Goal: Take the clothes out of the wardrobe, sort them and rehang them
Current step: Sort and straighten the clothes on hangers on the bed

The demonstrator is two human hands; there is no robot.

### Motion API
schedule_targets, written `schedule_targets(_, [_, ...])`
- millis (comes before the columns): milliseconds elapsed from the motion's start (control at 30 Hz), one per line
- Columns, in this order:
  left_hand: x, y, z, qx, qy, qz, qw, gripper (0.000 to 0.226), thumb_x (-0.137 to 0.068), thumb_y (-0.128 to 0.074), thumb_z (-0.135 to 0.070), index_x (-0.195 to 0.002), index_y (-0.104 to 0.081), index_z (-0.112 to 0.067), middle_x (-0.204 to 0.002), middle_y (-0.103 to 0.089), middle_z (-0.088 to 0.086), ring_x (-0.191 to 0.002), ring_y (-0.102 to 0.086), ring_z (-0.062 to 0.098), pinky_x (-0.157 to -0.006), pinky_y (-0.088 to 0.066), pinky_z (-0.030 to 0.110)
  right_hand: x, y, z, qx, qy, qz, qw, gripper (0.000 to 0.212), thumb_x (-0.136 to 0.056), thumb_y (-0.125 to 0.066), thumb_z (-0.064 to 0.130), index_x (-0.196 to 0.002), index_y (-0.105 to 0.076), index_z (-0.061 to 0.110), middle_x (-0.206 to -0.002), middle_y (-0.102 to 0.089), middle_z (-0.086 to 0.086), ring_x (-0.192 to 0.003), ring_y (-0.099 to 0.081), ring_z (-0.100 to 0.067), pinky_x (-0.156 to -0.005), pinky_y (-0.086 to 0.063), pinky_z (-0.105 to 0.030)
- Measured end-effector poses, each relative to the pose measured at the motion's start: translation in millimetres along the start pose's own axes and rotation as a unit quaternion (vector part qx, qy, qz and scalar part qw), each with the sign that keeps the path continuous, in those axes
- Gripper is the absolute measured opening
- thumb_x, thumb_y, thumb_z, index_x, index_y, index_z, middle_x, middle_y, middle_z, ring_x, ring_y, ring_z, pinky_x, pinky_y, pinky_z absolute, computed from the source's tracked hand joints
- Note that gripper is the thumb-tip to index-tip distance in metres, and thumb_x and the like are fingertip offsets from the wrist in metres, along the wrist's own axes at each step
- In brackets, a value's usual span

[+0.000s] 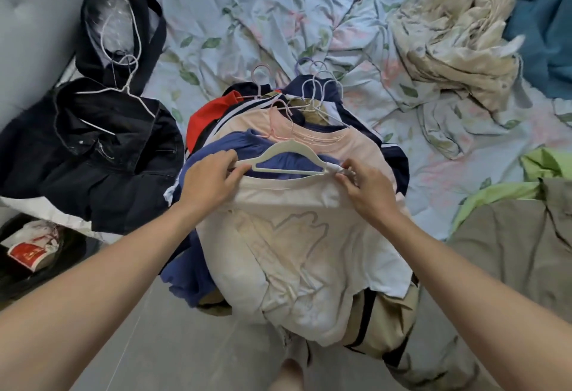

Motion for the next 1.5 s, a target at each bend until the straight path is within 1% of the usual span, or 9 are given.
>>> schedule_targets(267, [89, 79, -151, 0.01, -0.118, 0.052, 0.992, 0.046, -0.106, -0.055, -0.048, -0.074, -0.048, -0.016, -0.06, -0.05, 0.001, -0.058, -0.05, 0.014, -0.058, -0.042, 0.047, 144, 140, 13, -0.025, -0.009, -0.058, 0.998, 0.018, -0.098, -0.067, 0.039, -0.096, -0.058, 0.023, -0.084, -0.068, 0.002, -0.082, -0.062, -0.028, -0.063, -0.046, -0.043])
schedule_targets(567, [250, 161, -349, 0.014, -0.218, 0.022, 0.975, 0.045, -0.104, -0.059, -0.05, -0.068, -0.04, -0.031, -0.056, -0.046, -0.005, -0.054, -0.048, 0.006, -0.05, -0.027, 0.037, 375, 315, -5, -0.072, -0.041, -0.141, 0.987, 0.021, -0.095, -0.07, 0.041, -0.087, -0.061, 0.023, -0.083, -0.067, 0.004, -0.079, -0.061, -0.022, -0.063, -0.042, -0.038])
schedule_targets(667, [298, 182, -419, 0.029, -0.257, 0.008, 0.966, 0.043, -0.104, -0.058, -0.049, -0.069, -0.043, -0.03, -0.06, -0.048, -0.006, -0.058, -0.049, 0.007, -0.053, -0.035, 0.039, 437, 384, -15, -0.064, -0.043, -0.182, 0.98, 0.019, -0.095, -0.07, 0.042, -0.088, -0.063, 0.026, -0.086, -0.068, 0.007, -0.082, -0.063, -0.019, -0.069, -0.049, -0.039])
schedule_targets(833, [352, 193, -507, 0.07, -0.281, 0.013, 0.957, 0.048, -0.103, -0.056, -0.057, -0.067, -0.047, -0.025, -0.056, -0.048, -0.001, -0.055, -0.048, 0.012, -0.052, -0.03, 0.035, 510, 470, -38, -0.048, -0.057, -0.253, 0.965, 0.016, -0.091, -0.073, 0.039, -0.087, -0.066, 0.025, -0.087, -0.066, 0.008, -0.086, -0.062, -0.018, -0.078, -0.053, -0.046])
schedule_targets(967, [385, 191, -544, 0.115, -0.267, 0.013, 0.957, 0.047, -0.103, -0.06, -0.052, -0.067, -0.051, -0.023, -0.055, -0.049, -0.002, -0.053, -0.047, 0.014, -0.053, -0.031, 0.036, 547, 504, -32, 0.062, -0.073, -0.284, 0.954, 0.018, -0.095, -0.066, 0.044, -0.107, -0.068, 0.03, -0.106, -0.061, 0.01, -0.105, -0.055, -0.018, -0.088, -0.05, -0.04])
schedule_targets(1067, [402, 179, -565, 0.137, -0.274, 0.036, 0.951, 0.039, -0.108, -0.052, -0.044, -0.075, -0.057, -0.023, -0.066, -0.061, -0.003, -0.063, -0.056, 0.015, -0.061, -0.045, 0.044, 566, 521, -2, 0.108, -0.046, -0.342, 0.932, 0.023, -0.094, -0.069, 0.038, -0.115, -0.068, 0.028, -0.113, -0.053, 0.008, -0.107, -0.051, -0.015, -0.088, -0.048, -0.033])
schedule_targets(1200, [414, 153, -582, 0.125, -0.273, 0.088, 0.95, 0.028, -0.112, -0.042, -0.036, -0.092, -0.055, -0.021, -0.079, -0.06, -0.007, -0.079, -0.06, 0.027, -0.071, -0.048, 0.048, 546, 503, 10, -0.12, -0.095, -0.246, 0.957, 0.021, -0.094, -0.069, 0.046, -0.106, -0.074, 0.029, -0.09, -0.071, 0.013, -0.085, -0.067, -0.006, -0.08, -0.058, -0.035])
schedule_targets(1300, [421, 140, -586, 0.155, -0.268, 0.125, 0.943, 0.026, -0.112, -0.04, -0.036, -0.095, -0.05, -0.018, -0.082, -0.06, -0.005, -0.078, -0.059, 0.03, -0.073, -0.048, 0.05, 527, 493, 8, -0.243, -0.13, -0.22, 0.936, 0.034, -0.092, -0.069, 0.054, -0.083, -0.078, 0.022, -0.078, -0.076, 0.005, -0.077, -0.073, -0.013, -0.083, -0.06, -0.042])
schedule_targets(1500, [444, 127, -591, 0.28, -0.282, 0.233, 0.888, 0.018, -0.111, -0.047, -0.029, -0.096, -0.049, -0.019, -0.084, -0.061, -0.002, -0.079, -0.058, 0.017, -0.078, -0.049, 0.046, 499, 465, 12, -0.397, -0.203, -0.141, 0.884, 0.02, -0.096, -0.074, 0.022, -0.091, -0.073, 0.002, -0.088, -0.079, -0.013, -0.072, -0.067, -0.013, -0.066, -0.052, -0.023])
Point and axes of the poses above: each hand's wrist, its own x-axis away from the middle knuckle, its own y-axis out of the back of the hand, z = x × y, the point moved 10 cm from there along -x, towards the middle knuckle
